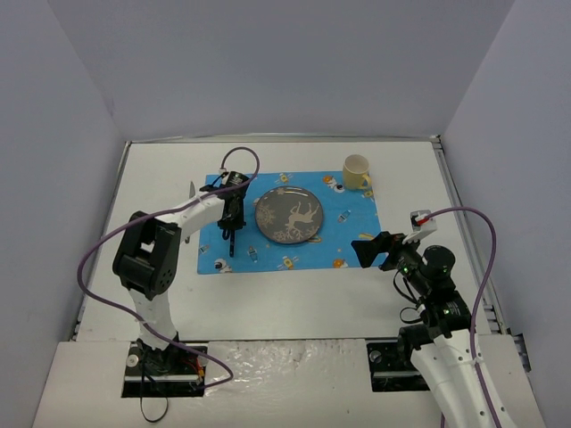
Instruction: Set the dinner table for one person
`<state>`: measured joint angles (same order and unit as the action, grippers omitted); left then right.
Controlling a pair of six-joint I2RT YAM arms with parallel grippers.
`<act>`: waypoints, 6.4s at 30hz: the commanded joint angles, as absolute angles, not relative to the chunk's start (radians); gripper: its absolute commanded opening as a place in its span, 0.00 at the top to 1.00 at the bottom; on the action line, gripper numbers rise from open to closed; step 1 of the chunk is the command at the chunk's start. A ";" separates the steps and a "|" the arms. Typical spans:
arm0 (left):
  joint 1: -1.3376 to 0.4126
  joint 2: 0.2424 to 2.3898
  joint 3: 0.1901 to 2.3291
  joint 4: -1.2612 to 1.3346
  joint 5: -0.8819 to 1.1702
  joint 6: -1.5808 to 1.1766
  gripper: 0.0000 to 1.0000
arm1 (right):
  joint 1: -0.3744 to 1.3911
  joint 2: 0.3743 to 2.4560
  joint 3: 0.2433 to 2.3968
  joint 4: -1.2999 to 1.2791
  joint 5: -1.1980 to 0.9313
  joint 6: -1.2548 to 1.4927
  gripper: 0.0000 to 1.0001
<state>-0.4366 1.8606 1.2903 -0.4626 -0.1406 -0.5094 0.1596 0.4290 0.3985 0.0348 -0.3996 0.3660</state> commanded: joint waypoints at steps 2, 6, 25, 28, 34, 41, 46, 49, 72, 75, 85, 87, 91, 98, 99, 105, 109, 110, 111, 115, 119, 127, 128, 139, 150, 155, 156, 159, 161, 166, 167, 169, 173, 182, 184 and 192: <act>-0.430 1.839 1.336 -0.407 -0.172 -0.517 1.00 | 0.169 0.432 0.445 0.086 -0.396 0.353 0.00; -0.423 1.848 1.328 -0.393 -0.168 -0.515 1.00 | 0.169 0.427 0.443 0.084 -0.394 0.353 0.00; -0.399 1.782 1.308 -0.414 -0.175 -0.478 0.59 | 0.169 0.433 0.442 0.084 -0.396 0.348 0.00; -0.382 1.703 1.316 -0.439 -0.170 -0.461 0.51 | 0.169 0.433 0.445 0.081 -0.398 0.347 0.00; -0.259 1.598 1.291 -0.452 -0.137 -0.414 0.39 | 0.169 0.427 0.457 0.074 -0.406 0.352 0.00; -0.100 1.660 1.316 -0.454 -0.060 -0.386 0.37 | 0.170 0.414 0.499 0.035 -0.415 0.354 0.00; -0.050 1.757 1.341 -0.448 -0.026 -0.378 0.38 | 0.170 0.386 0.549 -0.015 -0.410 0.344 0.00; -0.039 1.801 1.363 -0.455 -0.017 -0.371 0.39 | 0.170 0.372 0.592 -0.057 -0.401 0.330 0.00; -0.017 1.962 1.393 -0.433 -0.012 -0.309 0.81 | 0.170 0.299 0.669 -0.169 -0.356 0.284 0.00; -0.016 1.967 1.399 -0.438 -0.005 -0.294 0.93 | 0.170 0.296 0.674 -0.174 -0.355 0.282 0.00; -0.163 1.717 1.446 -0.567 -0.030 -0.420 1.00 | 0.170 0.324 0.752 -0.238 -0.248 0.269 0.00; -0.244 1.665 1.457 -0.603 -0.076 -0.469 1.00 | 0.171 0.332 0.776 -0.247 -0.238 0.263 0.00; -0.464 1.618 1.513 -0.678 -0.158 -0.635 1.00 | 0.174 0.338 0.814 -0.261 -0.233 0.258 0.00; -0.713 1.738 1.692 -0.710 -0.175 -0.847 1.00 | 0.181 0.339 0.838 -0.285 -0.230 0.270 0.00; -0.738 1.762 1.718 -0.710 -0.174 -0.863 1.00 | 0.181 0.335 0.841 -0.287 -0.230 0.271 0.00; -0.863 1.983 1.935 -0.719 -0.168 -0.922 1.00 | 0.181 0.313 0.858 -0.316 -0.235 0.286 0.00; -0.929 2.114 2.038 -0.692 -0.202 -0.972 1.00 | 0.181 0.293 0.869 -0.342 -0.236 0.290 0.00; -0.936 2.137 2.062 -0.678 -0.202 -0.987 1.00 | 0.181 0.291 0.872 -0.347 -0.237 0.289 0.00; -0.944 2.160 2.086 -0.667 -0.202 -0.998 1.00 | 0.181 0.290 0.875 -0.351 -0.238 0.288 0.00; -0.967 2.246 2.155 -0.648 -0.217 -1.000 1.00 | 0.181 0.283 0.885 -0.368 -0.244 0.287 0.00; -0.971 2.276 2.153 -0.613 -0.224 -1.015 1.00 | 0.181 0.274 0.888 -0.378 -0.249 0.294 0.00; -0.968 2.368 2.237 -0.599 -0.236 -0.979 1.00 | 0.180 0.258 0.893 -0.399 -0.265 0.305 0.00; -0.967 2.380 2.249 -0.599 -0.238 -0.980 1.00 | 0.180 0.256 0.894 -0.402 -0.265 0.304 0.00; -0.942 2.445 2.303 -0.598 -0.246 -0.988 1.00 | 0.181 0.243 0.893 -0.428 -0.258 0.290 0.00; -0.925 2.470 2.316 -0.569 -0.248 -0.982 1.00 | 0.181 0.233 0.881 -0.431 -0.249 0.298 0.00; -0.911 2.492 2.344 -0.575 -0.235 -0.985 1.00 | 0.181 0.234 0.883 -0.430 -0.243 0.295 0.00; -0.911 2.495 2.349 -0.574 -0.234 -0.983 1.00 | 0.181 0.235 0.883 -0.430 -0.242 0.293 0.00; -0.910 2.505 2.370 -0.570 -0.230 -0.979 1.00 | 0.181 0.236 0.880 -0.430 -0.241 0.291 0.00; -0.910 2.514 2.382 -0.569 -0.229 -0.971 1.00 | 0.181 0.236 0.876 -0.433 -0.241 0.290 0.00; -0.906 2.537 2.406 -0.576 -0.225 -0.960 1.00 | 0.181 0.235 0.872 -0.432 -0.241 0.289 0.00; -0.905 2.539 2.405 -0.573 -0.222 -0.960 1.00 | 0.181 0.235 0.871 -0.431 -0.241 0.290 0.00; -0.905 2.543 2.400 -0.565 -0.222 -0.961 1.00 | 0.181 0.234 0.869 -0.434 -0.241 0.288 0.00; -0.904 2.544 2.384 -0.543 -0.215 -0.961 0.94 | 0.181 0.232 0.862 -0.434 -0.240 0.290 0.00; -0.900 2.531 2.359 -0.520 -0.214 -0.961 0.84 | 0.181 0.230 0.864 -0.437 -0.239 0.288 0.00; -0.899 2.529 2.355 -0.519 -0.213 -0.962 0.79 | 0.181 0.230 0.864 -0.439 -0.239 0.287 0.00; -0.900 2.480 2.301 -0.495 -0.215 -0.937 0.66 | 0.181 0.227 0.865 -0.440 -0.239 0.293 0.00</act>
